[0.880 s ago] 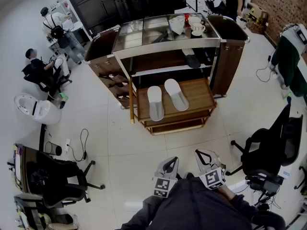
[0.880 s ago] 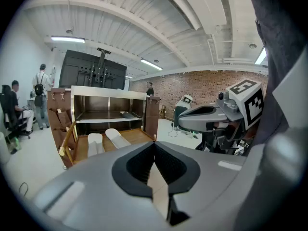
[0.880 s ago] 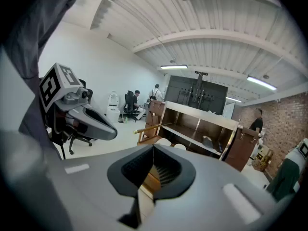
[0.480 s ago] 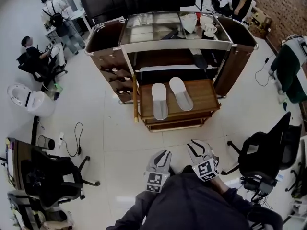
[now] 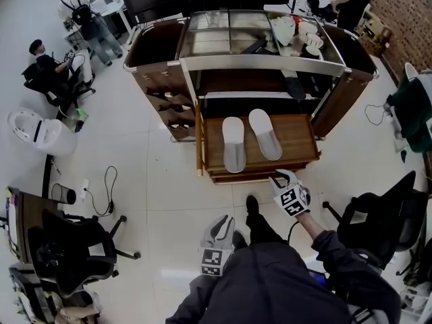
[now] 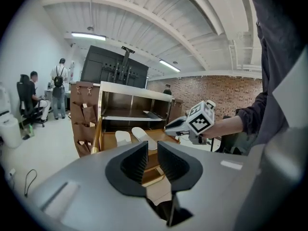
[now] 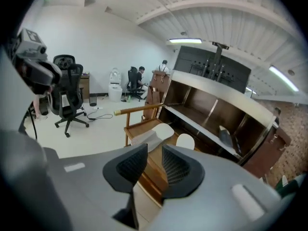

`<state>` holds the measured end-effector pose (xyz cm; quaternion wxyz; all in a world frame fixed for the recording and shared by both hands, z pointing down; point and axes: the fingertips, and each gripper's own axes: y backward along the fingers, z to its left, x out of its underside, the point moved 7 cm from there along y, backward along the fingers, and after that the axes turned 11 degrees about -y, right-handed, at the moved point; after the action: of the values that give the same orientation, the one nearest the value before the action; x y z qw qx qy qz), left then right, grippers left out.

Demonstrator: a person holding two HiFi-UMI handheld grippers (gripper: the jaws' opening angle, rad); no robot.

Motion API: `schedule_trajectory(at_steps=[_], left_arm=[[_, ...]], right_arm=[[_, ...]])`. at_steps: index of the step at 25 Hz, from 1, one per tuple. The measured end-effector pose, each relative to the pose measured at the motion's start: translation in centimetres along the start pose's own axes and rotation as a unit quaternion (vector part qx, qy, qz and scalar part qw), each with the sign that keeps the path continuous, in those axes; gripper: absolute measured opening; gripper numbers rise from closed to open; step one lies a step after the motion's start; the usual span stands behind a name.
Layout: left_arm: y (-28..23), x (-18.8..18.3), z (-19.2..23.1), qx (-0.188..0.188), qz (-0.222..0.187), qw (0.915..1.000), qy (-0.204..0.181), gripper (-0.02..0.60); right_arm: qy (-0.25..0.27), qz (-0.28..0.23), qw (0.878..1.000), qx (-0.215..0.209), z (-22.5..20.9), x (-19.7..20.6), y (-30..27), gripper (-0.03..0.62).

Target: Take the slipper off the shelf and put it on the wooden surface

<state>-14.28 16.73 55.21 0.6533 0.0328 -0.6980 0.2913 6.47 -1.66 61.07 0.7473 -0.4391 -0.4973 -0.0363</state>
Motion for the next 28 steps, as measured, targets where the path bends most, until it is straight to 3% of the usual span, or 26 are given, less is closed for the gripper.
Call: schedule_trajectory(at_steps=[8,12,17,19,24,28], left_arm=[[-2.5,-0.9,3.1,-0.024,0.044,0.9987,0.008,0.064],[-7.7,-2.0,4.9,-0.026,0.064,0.9975,0.017,0.066],[-14.0,-4.7,6.9,-0.022,0.073,0.997,0.017,0.066],[-16.5,-5.6,7.7,-0.016,0.073,0.9971,0.016,0.066],[-20.4,-6.4,8.7,-0.001,0.083,0.9965,0.01,0.066],[-22.1,-6.9,9.2,0.002,0.085,0.9963,0.011,0.066]], right_arm=[[-0.039,0.133,0.99,0.0,-8.8,4.0,-14.1,0.084],[-0.035,0.162,0.986,0.004,-13.4,4.5,-18.8,0.087],[-0.028,0.201,0.979,-0.02,-15.1,6.4,-23.7,0.094],[-0.022,0.218,0.975,-0.031,-15.5,7.0,-25.1,0.068],[-0.073,0.202,0.975,-0.058,-16.3,6.2,-24.3,0.006],[-0.123,0.162,0.977,-0.071,-17.4,2.8,-20.3,0.005]])
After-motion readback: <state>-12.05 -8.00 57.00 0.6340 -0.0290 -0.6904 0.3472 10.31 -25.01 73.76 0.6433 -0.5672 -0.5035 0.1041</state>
